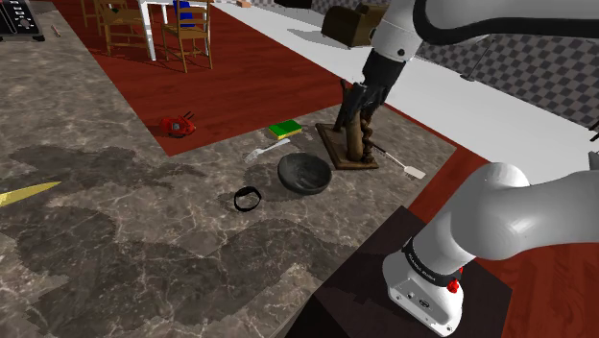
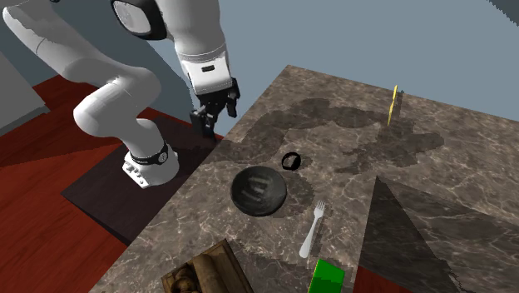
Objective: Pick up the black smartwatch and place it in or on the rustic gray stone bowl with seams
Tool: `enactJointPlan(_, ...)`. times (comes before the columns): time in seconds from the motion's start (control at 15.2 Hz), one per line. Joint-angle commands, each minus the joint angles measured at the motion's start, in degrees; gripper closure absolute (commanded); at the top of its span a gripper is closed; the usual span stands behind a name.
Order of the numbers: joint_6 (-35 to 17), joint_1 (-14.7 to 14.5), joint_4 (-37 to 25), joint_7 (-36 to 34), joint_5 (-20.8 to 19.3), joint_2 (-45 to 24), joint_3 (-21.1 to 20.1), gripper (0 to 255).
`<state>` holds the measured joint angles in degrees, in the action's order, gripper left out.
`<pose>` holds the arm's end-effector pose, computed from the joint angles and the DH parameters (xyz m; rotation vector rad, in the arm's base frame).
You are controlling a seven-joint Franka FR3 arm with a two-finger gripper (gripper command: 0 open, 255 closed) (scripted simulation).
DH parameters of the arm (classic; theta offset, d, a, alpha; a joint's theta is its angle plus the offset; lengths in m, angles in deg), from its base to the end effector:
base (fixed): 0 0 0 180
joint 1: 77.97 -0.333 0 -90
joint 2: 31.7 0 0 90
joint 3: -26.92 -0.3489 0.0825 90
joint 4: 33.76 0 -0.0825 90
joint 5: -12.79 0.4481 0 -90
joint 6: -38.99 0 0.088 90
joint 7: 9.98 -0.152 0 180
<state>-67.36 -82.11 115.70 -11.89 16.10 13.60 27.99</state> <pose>0.3576 0.0265 0.4591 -3.0704 -0.0158 -0.0534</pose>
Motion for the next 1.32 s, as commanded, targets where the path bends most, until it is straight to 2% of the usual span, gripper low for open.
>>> enactJointPlan(0.0, -4.9, -1.1, 2.8, -0.2, 1.4, -0.7, -0.7, 0)
enactJointPlan(0.33, -18.2, -4.5, 8.0, -0.3, 5.4, -5.8, -2.6, 0)
enactJointPlan(0.66, -32.5, -8.6, 10.6, 0.3, 10.0, -14.3, -4.5, 0)
enactJointPlan(0.99, -46.9, -13.8, 10.3, 2.6, 15.9, -25.7, -5.5, 0)
enactJointPlan(1.25, -57.3, -19.2, 7.7, 7.2, 23.3, -36.0, -5.2, 0)
